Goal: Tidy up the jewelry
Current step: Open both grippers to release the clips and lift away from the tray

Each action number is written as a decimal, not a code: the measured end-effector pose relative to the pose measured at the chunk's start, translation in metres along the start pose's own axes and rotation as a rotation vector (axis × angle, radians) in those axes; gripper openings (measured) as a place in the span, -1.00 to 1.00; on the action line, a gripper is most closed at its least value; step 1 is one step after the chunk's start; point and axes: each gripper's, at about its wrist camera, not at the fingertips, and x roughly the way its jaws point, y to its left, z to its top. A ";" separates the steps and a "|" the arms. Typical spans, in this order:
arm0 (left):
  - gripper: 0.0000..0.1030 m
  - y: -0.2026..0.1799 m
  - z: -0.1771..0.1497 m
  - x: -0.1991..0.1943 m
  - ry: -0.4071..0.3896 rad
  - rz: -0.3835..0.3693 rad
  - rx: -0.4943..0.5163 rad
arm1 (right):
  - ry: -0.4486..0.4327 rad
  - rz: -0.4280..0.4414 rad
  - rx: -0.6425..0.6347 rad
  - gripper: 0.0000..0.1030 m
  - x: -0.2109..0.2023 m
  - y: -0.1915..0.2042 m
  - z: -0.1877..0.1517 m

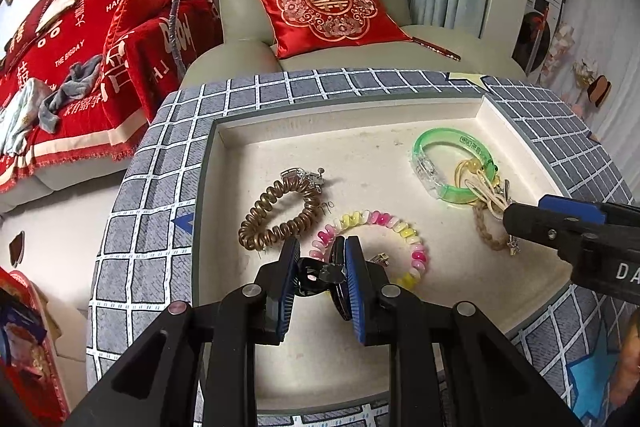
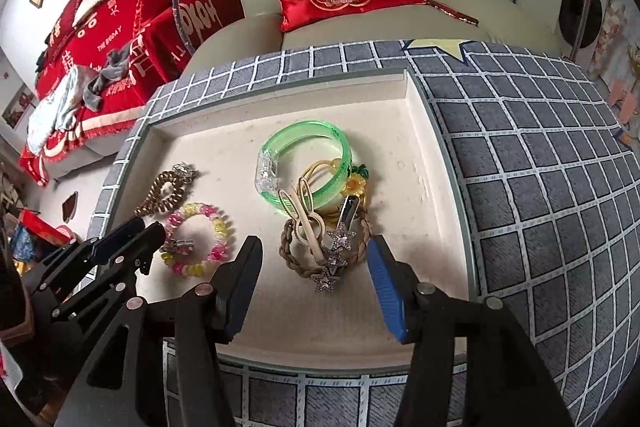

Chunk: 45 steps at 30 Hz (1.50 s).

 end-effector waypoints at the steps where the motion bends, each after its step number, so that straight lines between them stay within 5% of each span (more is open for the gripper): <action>1: -0.26 0.000 0.000 0.000 -0.001 -0.002 -0.001 | -0.005 0.003 0.004 0.14 -0.002 0.000 0.000; 3: -0.16 -0.001 0.001 -0.002 -0.006 -0.006 0.000 | -0.011 0.010 0.012 0.14 -0.006 -0.002 0.000; 5: 0.68 0.000 0.001 -0.005 -0.015 -0.003 -0.004 | -0.014 0.013 0.018 0.14 -0.009 -0.003 0.000; 7: 0.68 0.000 0.001 -0.012 -0.063 0.010 -0.006 | -0.016 0.002 0.010 0.14 -0.011 -0.004 0.000; 43: 0.68 -0.001 -0.002 -0.017 -0.008 0.021 0.033 | 0.050 -0.044 -0.053 0.14 -0.008 0.003 -0.002; 45: 1.00 0.000 -0.002 -0.018 -0.006 0.028 0.032 | 0.050 -0.045 -0.056 0.14 -0.009 0.003 -0.001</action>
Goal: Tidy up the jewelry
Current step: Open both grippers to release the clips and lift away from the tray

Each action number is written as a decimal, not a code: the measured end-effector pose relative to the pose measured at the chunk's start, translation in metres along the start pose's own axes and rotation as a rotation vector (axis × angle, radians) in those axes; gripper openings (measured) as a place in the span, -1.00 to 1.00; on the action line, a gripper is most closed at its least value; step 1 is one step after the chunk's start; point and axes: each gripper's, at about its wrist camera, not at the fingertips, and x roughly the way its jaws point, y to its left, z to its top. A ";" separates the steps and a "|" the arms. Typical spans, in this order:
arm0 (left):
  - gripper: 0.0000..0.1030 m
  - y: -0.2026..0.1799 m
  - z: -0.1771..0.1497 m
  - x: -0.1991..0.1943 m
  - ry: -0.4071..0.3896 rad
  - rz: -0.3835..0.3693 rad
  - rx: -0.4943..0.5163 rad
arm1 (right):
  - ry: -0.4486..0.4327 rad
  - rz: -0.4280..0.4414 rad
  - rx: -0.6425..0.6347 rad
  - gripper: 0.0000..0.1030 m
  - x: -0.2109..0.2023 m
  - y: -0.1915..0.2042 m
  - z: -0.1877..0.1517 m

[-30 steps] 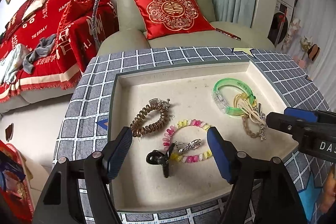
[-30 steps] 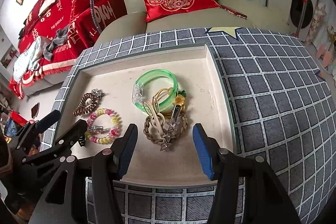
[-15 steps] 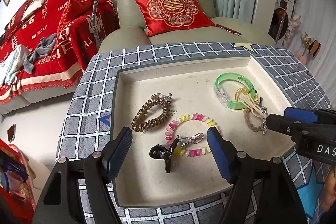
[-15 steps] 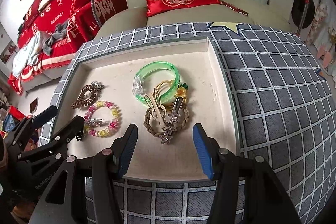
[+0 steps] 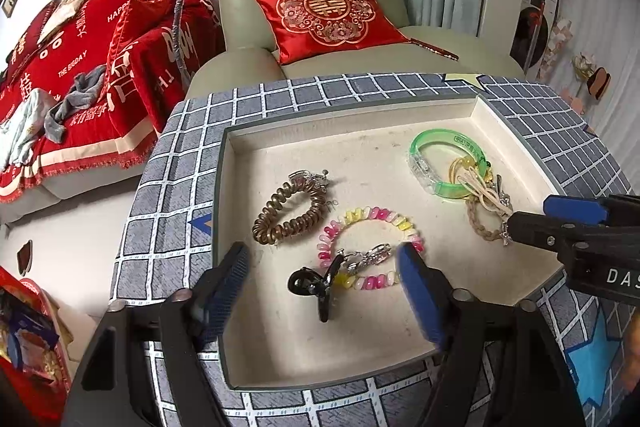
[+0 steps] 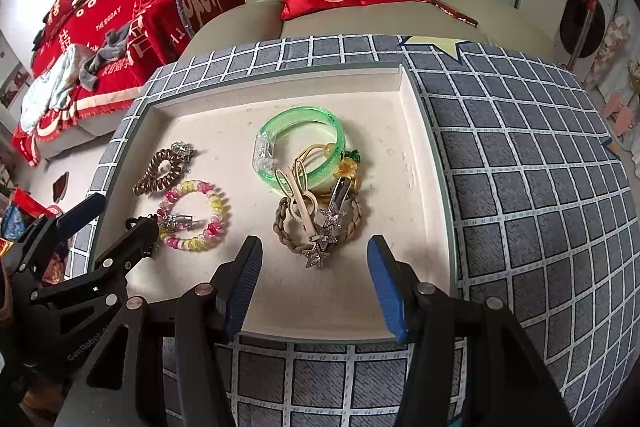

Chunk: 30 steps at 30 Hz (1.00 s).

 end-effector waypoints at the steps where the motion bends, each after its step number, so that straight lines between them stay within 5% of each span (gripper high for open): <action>1: 1.00 0.001 0.000 -0.002 -0.009 0.010 -0.005 | 0.000 0.000 -0.001 0.18 0.000 0.000 0.000; 8: 1.00 0.002 -0.003 -0.004 -0.014 0.019 0.004 | 0.015 -0.012 -0.010 0.24 -0.001 0.003 -0.002; 12: 1.00 0.002 -0.006 -0.007 -0.009 0.025 0.010 | 0.031 -0.023 -0.019 0.61 -0.001 0.006 -0.002; 30: 1.00 0.002 -0.021 -0.029 -0.011 0.048 0.032 | -0.013 0.002 -0.003 0.83 -0.014 0.008 -0.016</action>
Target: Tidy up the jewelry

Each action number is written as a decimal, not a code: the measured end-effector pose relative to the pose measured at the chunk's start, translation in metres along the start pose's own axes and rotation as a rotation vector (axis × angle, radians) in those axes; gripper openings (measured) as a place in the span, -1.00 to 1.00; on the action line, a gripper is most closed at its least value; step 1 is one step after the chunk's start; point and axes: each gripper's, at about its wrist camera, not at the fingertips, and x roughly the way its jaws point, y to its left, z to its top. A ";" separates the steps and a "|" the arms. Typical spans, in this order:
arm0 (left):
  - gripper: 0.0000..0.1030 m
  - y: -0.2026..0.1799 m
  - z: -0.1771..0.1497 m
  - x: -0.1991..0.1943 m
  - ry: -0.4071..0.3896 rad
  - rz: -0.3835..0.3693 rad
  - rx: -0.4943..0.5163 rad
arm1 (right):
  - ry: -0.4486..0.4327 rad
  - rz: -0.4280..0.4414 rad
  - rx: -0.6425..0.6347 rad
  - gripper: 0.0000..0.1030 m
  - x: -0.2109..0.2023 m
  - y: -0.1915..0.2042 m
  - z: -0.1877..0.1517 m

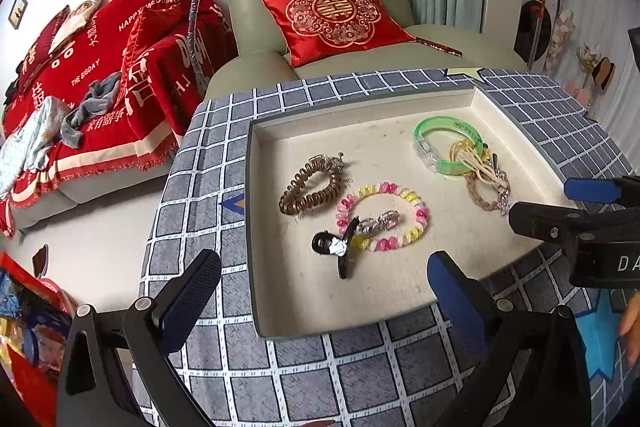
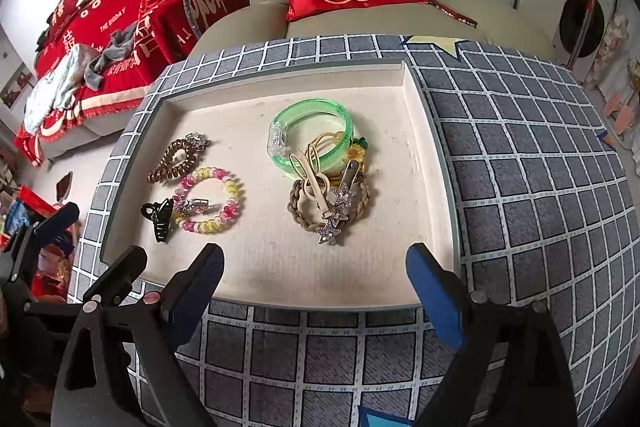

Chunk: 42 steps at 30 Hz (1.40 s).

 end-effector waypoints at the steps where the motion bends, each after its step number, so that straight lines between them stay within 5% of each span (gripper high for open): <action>1: 1.00 0.000 -0.001 0.000 0.002 0.000 0.000 | -0.002 -0.009 -0.006 0.98 -0.001 0.001 -0.001; 22: 1.00 0.002 -0.032 -0.029 -0.005 0.012 -0.024 | -0.067 -0.048 -0.017 1.00 -0.023 0.001 -0.028; 42: 1.00 -0.001 -0.088 -0.083 -0.128 0.046 -0.138 | -0.300 -0.103 -0.039 1.00 -0.081 0.009 -0.095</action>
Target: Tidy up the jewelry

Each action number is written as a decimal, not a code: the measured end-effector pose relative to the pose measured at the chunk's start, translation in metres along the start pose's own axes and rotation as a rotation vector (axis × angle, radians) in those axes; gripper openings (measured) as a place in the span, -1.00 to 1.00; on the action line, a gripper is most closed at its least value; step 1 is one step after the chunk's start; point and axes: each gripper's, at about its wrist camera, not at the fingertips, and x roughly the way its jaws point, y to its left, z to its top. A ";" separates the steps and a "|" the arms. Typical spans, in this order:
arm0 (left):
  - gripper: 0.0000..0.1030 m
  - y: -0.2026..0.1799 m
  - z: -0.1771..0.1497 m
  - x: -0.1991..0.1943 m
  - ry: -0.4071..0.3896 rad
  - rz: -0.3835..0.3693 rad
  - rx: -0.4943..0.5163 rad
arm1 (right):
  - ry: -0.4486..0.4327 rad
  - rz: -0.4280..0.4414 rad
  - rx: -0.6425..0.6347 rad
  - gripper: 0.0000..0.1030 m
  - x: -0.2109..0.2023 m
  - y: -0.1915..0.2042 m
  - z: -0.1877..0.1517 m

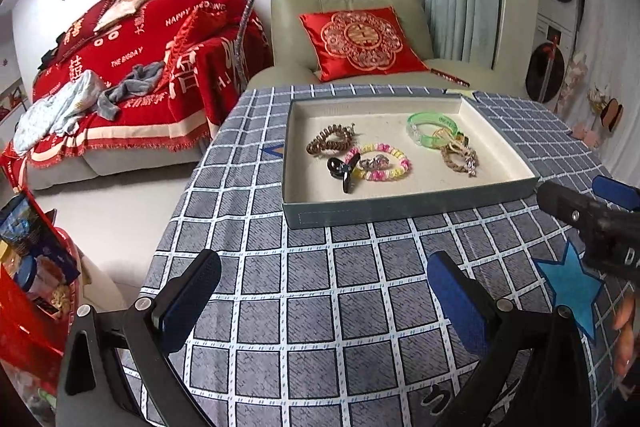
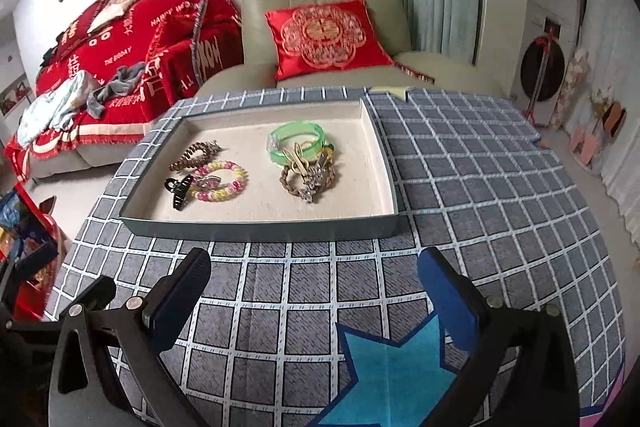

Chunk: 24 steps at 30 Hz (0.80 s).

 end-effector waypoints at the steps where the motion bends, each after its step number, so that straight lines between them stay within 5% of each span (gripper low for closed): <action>1: 1.00 0.000 -0.001 -0.003 -0.011 0.003 -0.005 | -0.014 -0.004 -0.007 1.00 -0.003 0.002 -0.001; 24: 1.00 -0.005 -0.009 -0.018 -0.045 0.020 -0.028 | -0.102 -0.044 -0.061 1.00 -0.032 0.015 -0.018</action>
